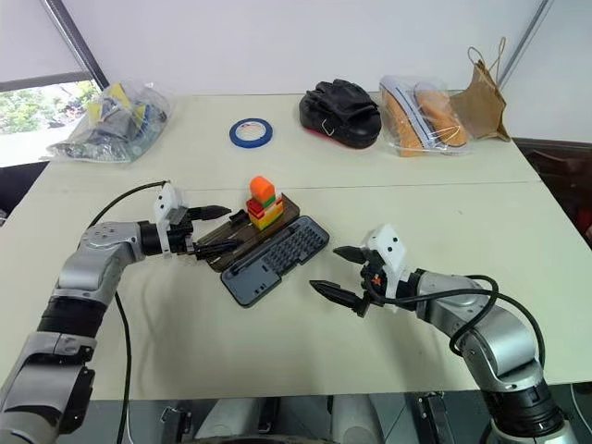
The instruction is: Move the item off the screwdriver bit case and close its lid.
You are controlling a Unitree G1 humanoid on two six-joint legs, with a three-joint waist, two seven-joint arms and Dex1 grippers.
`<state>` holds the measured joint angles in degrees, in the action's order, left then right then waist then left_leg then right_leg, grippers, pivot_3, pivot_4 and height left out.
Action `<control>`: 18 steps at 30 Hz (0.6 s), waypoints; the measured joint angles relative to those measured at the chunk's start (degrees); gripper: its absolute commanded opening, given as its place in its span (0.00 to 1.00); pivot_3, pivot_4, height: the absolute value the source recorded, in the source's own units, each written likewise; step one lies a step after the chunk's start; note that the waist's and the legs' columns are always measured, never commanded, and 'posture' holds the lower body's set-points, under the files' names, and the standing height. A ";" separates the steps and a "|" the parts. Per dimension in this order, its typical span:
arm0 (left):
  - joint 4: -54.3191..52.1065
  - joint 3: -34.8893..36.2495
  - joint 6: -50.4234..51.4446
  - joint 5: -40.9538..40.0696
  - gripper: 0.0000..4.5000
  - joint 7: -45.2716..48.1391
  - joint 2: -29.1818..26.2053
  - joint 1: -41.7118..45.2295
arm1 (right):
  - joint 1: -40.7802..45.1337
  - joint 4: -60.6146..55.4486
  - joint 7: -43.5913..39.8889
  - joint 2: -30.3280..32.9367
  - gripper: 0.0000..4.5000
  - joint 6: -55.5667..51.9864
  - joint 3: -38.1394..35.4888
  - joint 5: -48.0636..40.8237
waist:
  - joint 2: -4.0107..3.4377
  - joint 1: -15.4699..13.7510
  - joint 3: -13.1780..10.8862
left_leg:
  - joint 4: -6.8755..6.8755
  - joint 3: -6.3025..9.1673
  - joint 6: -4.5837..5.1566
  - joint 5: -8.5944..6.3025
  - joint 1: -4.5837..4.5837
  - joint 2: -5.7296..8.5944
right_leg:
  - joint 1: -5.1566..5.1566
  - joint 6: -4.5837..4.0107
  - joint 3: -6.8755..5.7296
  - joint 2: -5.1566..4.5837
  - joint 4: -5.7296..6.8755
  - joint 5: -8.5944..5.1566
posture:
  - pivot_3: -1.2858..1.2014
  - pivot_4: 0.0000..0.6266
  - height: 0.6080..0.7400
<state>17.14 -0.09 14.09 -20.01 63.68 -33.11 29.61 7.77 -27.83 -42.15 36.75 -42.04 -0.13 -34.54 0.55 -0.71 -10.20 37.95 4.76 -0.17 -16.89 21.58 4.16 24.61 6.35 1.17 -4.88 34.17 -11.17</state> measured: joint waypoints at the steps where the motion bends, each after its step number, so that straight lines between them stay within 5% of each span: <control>1: 0.01 0.64 -0.01 0.02 1.00 -1.22 0.52 0.22 | 0.23 0.14 -0.25 0.00 1.00 0.01 0.01 -0.01 | 0.00 -0.02 0.00 | 0.00 0.01 0.00 0.00 0.00 0.00 | 0.00 0.00 -0.01 0.00 0.00 0.00 | 0.52 0.24 1.00; 16: 17.02 -3.45 -13.12 9.51 1.00 -9.00 11.10 9.10 | 0.09 0.47 -0.21 -0.13 1.00 -0.09 0.52 -0.01 | 0.01 -0.02 0.00 | 0.01 0.00 0.00 0.00 -0.01 0.01 | -0.01 0.01 -0.02 0.02 0.02 0.01 | 0.52 0.24 1.00; 18: 20.97 -3.63 -15.10 10.67 0.88 -9.56 12.00 10.52 | -0.62 0.44 0.29 -0.19 1.00 -0.10 0.52 0.00 | 0.01 0.07 0.00 | 0.01 -0.01 0.00 0.00 -0.01 0.01 | -0.01 0.02 -0.01 0.02 0.02 0.01 | 0.52 0.24 1.00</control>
<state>38.11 -3.73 -1.01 -9.34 54.11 -21.11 40.14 7.16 -27.39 -41.86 36.56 -42.15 0.39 -34.54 0.57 -0.64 -10.20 37.96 4.75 -0.17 -16.89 21.57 4.17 24.60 6.37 1.17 -4.86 34.19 -11.16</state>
